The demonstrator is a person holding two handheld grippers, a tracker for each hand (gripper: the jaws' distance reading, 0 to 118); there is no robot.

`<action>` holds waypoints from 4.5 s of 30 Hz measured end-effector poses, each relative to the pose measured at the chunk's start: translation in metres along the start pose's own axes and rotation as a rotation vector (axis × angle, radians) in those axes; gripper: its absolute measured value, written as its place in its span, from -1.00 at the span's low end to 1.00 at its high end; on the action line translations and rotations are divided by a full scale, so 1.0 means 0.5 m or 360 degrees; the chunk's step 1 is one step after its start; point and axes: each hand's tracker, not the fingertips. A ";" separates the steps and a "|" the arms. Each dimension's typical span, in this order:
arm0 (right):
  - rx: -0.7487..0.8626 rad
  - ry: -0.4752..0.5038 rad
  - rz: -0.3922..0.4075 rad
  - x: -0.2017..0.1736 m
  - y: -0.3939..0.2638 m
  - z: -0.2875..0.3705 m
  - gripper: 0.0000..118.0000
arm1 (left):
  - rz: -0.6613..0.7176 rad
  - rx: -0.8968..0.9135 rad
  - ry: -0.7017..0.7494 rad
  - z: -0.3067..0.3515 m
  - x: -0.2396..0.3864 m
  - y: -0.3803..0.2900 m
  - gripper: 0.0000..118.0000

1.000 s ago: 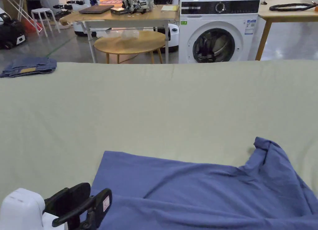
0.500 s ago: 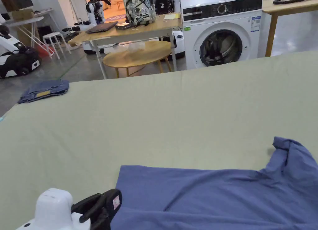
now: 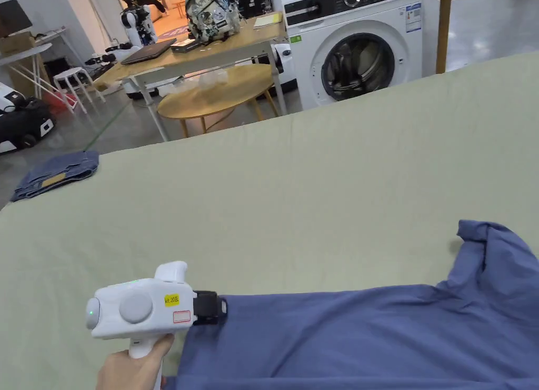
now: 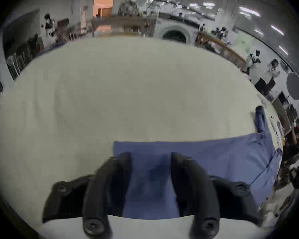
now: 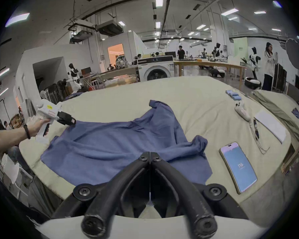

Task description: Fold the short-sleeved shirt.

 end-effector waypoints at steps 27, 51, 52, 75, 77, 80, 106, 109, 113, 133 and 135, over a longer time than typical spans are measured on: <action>-0.0720 -0.0226 -0.0037 0.137 0.173 -0.514 -1.00 | 0.0051 -0.0133 -0.0028 -0.021 0.001 0.030 -1.00; -0.0168 -0.0274 -0.0202 0.143 -0.011 0.033 -1.00 | 0.0142 0.0624 -0.0180 0.402 -0.002 -0.476 -1.00; -0.0185 -0.0270 -0.0226 0.145 -0.027 0.036 -1.00 | 0.0176 0.0593 -0.0178 0.388 -0.011 -0.492 -1.00; 0.0176 -0.0110 -0.0128 0.037 0.045 0.079 -0.24 | -0.0145 0.0981 -0.0101 0.503 0.147 -0.448 -0.12; 0.0158 -0.0037 -0.0059 0.008 0.063 0.071 -0.26 | -0.0245 0.1015 -0.0050 0.516 0.180 -0.433 -0.11; 0.0131 0.0016 0.0076 -0.044 0.079 0.051 -0.74 | -0.0336 0.1017 -0.0048 0.520 0.219 -0.424 -0.57; -0.0111 0.0089 0.0023 -0.070 0.010 0.011 -1.00 | 0.0678 0.0350 -0.0681 0.269 -0.179 -0.447 0.12; -0.0129 0.0083 -0.0006 -0.068 0.008 0.009 -1.00 | 0.0766 0.0311 -0.0774 0.212 -0.181 -0.451 0.11; -0.0144 0.0103 -0.0062 -0.066 0.003 0.007 -1.00 | 0.0977 0.0365 -0.1038 0.171 -0.152 -0.450 0.04; -0.0162 0.0118 -0.0149 -0.037 -0.007 0.003 -1.00 | 0.0842 0.0908 -0.0426 0.540 -0.141 -0.432 -0.95; -0.0170 0.0120 -0.0156 -0.041 -0.007 -0.001 -1.00 | 0.0678 0.0844 -0.0420 0.542 -0.077 -0.411 -0.95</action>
